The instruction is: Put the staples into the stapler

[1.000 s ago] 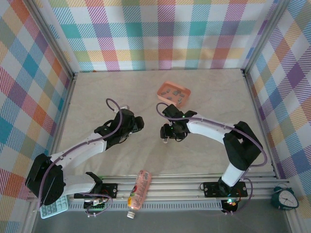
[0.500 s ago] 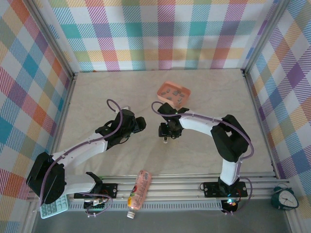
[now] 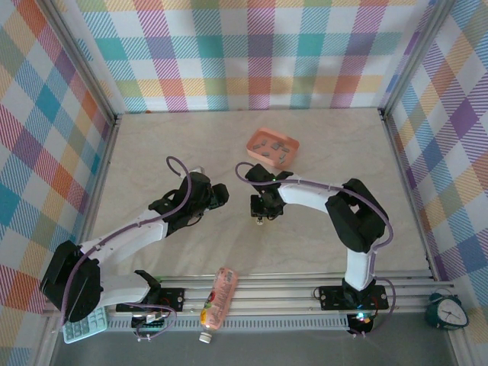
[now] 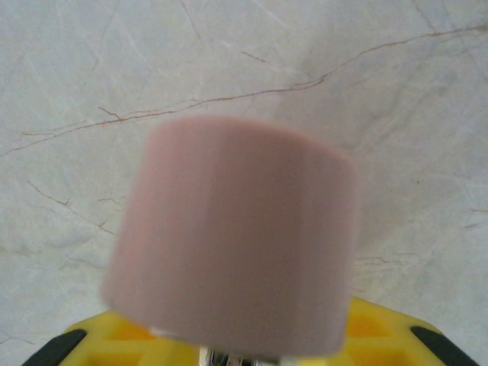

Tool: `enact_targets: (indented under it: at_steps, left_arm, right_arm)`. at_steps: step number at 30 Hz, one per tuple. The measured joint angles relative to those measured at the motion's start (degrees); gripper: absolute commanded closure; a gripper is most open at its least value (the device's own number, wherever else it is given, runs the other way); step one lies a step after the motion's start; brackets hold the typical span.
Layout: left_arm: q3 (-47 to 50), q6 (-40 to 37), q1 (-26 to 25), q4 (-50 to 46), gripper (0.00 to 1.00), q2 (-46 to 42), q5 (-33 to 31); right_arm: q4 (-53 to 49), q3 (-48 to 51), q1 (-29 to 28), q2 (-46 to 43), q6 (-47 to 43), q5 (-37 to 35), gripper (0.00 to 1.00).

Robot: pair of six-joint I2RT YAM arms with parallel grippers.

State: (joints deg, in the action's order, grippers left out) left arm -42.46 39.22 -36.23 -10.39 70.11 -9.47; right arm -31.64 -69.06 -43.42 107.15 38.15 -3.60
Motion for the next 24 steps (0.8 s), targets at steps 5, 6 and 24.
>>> enact_targets:
  at_steps: [5,6,24]
  left_arm:
    - [0.0,0.0,0.0,0.0,0.25,-0.2,0.0]
    - [0.0,0.0,0.0,0.0,0.25,-0.2,0.0]
    - [-0.1,0.0,0.0,-1.5,0.25,-0.5,-0.2]
  right_arm:
    - [1.2,2.4,0.7,-1.8,-0.5,-0.6,0.71]
    - [1.3,3.2,1.2,-2.4,-0.9,-0.7,0.72]
    - [-1.9,9.5,12.5,-9.6,-14.6,-1.2,0.70]
